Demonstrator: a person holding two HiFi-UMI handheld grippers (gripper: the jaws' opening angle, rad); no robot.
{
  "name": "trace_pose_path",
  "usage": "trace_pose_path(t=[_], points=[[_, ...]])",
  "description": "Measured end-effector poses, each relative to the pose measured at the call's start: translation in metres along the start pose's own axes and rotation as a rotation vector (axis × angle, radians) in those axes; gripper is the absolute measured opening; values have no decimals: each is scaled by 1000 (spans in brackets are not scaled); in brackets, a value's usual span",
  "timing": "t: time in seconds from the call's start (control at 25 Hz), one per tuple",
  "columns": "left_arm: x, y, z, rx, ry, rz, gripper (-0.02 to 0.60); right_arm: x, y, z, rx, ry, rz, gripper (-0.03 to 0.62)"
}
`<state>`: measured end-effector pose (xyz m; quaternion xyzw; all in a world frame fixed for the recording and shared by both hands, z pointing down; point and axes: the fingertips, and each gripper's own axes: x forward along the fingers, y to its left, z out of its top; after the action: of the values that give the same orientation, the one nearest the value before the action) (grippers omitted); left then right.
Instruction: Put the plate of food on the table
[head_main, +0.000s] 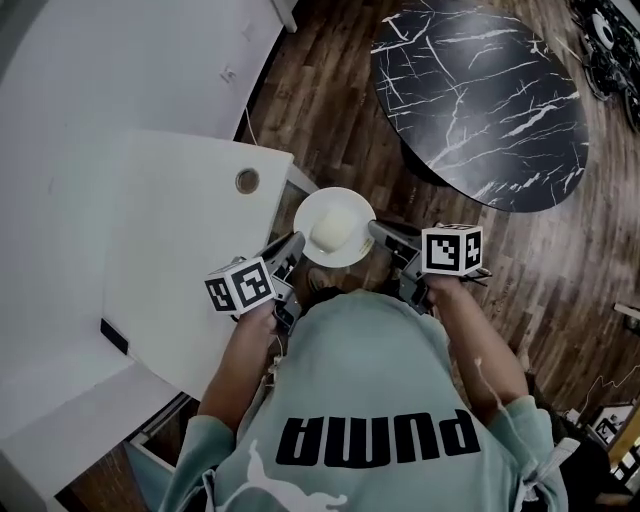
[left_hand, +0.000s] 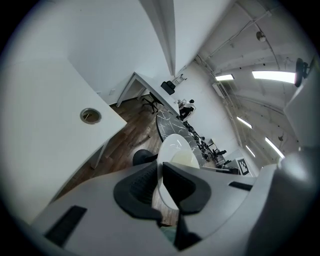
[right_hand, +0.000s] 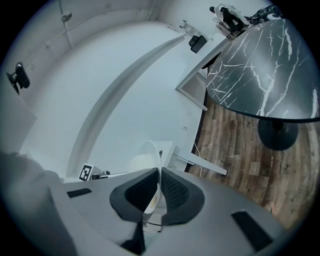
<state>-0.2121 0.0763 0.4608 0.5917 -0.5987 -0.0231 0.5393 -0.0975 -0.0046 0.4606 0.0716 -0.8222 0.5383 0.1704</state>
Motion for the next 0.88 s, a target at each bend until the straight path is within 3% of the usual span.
trace_pose_path(t=[0.88], points=[[111,-152,-48,177,94,-88,41,-174,-83,29,51,-227,-36,28]])
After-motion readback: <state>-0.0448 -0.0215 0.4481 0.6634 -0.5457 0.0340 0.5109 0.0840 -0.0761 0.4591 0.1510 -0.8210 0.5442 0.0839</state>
